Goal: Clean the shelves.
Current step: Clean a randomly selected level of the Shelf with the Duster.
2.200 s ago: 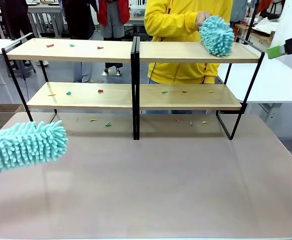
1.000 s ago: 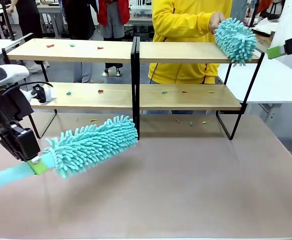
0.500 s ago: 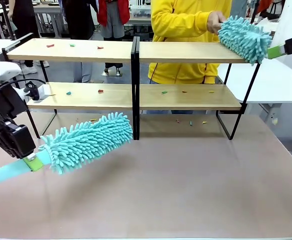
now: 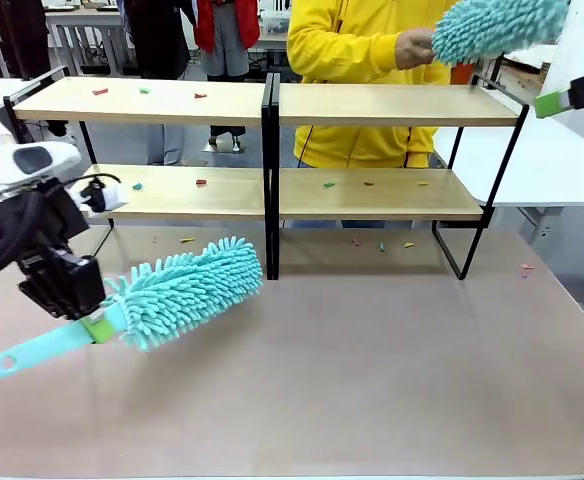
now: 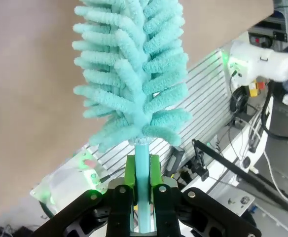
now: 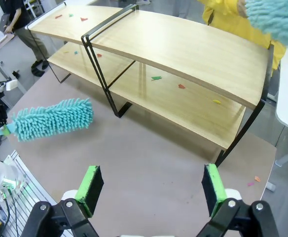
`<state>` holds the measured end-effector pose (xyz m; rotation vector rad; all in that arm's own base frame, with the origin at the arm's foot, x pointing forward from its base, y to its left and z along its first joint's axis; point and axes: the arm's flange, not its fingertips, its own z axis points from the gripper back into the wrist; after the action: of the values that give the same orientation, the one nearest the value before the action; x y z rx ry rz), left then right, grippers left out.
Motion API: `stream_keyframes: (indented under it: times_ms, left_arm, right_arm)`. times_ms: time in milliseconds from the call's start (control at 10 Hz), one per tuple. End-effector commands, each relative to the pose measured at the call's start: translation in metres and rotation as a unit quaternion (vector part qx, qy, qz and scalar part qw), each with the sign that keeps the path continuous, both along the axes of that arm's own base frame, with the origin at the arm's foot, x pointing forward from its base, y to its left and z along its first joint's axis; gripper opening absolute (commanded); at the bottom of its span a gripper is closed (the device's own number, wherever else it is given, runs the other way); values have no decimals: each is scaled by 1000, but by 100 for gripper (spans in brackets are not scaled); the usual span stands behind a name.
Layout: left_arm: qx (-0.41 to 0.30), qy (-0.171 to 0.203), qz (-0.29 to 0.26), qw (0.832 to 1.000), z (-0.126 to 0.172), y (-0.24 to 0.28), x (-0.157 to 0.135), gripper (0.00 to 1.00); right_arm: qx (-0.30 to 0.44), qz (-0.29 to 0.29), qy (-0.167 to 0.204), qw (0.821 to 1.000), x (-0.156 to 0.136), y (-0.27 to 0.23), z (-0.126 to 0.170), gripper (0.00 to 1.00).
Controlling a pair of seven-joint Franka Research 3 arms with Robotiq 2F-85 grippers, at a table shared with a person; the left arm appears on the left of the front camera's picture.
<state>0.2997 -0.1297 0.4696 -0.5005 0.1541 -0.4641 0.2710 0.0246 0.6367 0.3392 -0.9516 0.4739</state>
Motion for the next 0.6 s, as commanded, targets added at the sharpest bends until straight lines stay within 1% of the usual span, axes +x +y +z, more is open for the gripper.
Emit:
stream_keyframes:
  times_ms: [0,200,300,400,500]
  left_arm:
    - [3,10,60,998,0,-29,23,12]
    - [8,-1,118,993,-5,-43,40,12]
    - [-1,-14,137,990,-9,-52,49,12]
    - [5,-17,156,988,-14,-59,57,12]
    - [6,-21,160,987,-20,-67,65,12]
  right_arm:
    - [1,0,0,1000,0,0,0,100]
    - [1,0,0,1000,0,0,0,100]
    - [1,0,0,1000,0,0,0,100]
    - [1,0,0,1000,0,0,0,100]
    - [1,0,0,1000,0,0,0,100]
